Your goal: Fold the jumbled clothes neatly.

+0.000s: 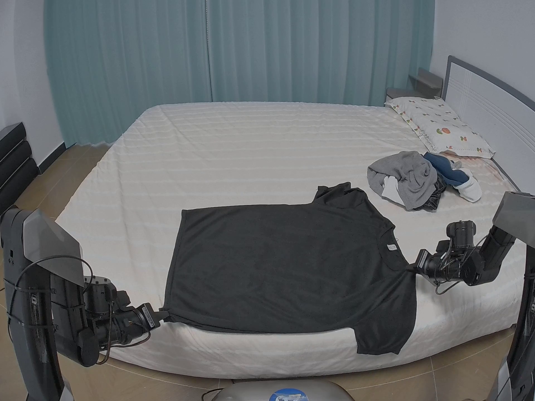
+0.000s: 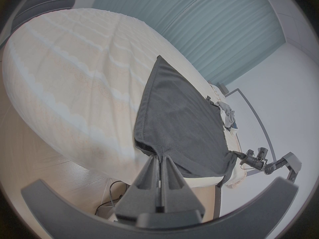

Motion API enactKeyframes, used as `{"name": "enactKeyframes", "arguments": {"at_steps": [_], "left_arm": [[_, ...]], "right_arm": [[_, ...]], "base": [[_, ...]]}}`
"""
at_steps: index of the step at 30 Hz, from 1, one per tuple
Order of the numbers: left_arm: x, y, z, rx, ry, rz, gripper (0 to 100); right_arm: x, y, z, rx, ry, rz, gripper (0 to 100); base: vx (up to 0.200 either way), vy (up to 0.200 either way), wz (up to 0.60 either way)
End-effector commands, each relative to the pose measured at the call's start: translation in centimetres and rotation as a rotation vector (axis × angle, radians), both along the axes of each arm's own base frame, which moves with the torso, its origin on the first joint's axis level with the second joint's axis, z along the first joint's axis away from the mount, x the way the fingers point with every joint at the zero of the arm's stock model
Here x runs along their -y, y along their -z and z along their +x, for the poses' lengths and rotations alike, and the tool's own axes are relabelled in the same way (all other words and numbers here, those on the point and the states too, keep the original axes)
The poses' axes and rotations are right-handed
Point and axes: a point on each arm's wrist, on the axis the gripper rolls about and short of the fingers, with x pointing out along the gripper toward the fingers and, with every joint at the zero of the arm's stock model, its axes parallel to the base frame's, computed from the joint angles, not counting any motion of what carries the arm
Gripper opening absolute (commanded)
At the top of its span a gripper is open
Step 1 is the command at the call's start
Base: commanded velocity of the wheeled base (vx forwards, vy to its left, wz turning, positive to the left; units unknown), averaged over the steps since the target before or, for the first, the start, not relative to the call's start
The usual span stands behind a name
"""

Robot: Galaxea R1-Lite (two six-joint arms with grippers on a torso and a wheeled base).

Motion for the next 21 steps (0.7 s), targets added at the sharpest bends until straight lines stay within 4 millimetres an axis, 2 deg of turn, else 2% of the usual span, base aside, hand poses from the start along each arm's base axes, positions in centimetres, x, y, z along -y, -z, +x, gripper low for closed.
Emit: {"name": "enactKeyframes", "arguments": {"at_steps": [1, 4, 8, 9, 11, 15, 19, 21], "left_arm": [[-0.1, -0.1, 0.1, 0.015, -0.003, -0.001, 0], [-0.1, -0.1, 0.1, 0.014, -0.003, 0.0, 0], [-0.1, 0.0, 0.1, 0.011, -0.005, 0.0, 0], [-0.1, 0.0, 0.2, 0.012, -0.005, 0.0, 0], [-0.1, 0.0, 0.2, 0.014, -0.005, 0.0, 0], [-0.1, 0.0, 0.2, 0.012, -0.005, -0.002, 0], [-0.1, 0.0, 0.2, 0.012, -0.005, -0.002, 0], [-0.1, 0.0, 0.2, 0.015, -0.005, -0.002, 0]], "right_arm": [[-0.1, -1.0, 1.2, 0.048, 0.005, 0.007, 0], [-0.7, -0.9, 1.8, 0.059, -0.013, 0.008, 0], [-0.9, 0.4, 2.1, 0.042, -0.018, 0.008, 0], [-1.1, 0.7, 2.2, 0.037, -0.02, 0.008, 100], [-1.2, 0.9, 2.2, 0.034, -0.021, 0.009, 100], [0.0, -0.6, 1.7, 0.072, 0.012, 0.006, 100], [1.0, -2.2, 0.0, 0.074, 0.014, 0.019, 100], [1.0, -2.1, -2.3, 0.037, -0.048, 0.045, 100]], "base": [[0.0, 0.0, 0.0], [0.0, 0.0, 0.0], [0.0, 0.0, 0.0], [0.0, 0.0, 0.0], [0.0, 0.0, 0.0], [0.0, 0.0, 0.0], [0.0, 0.0, 0.0], [0.0, 0.0, 0.0]]}}
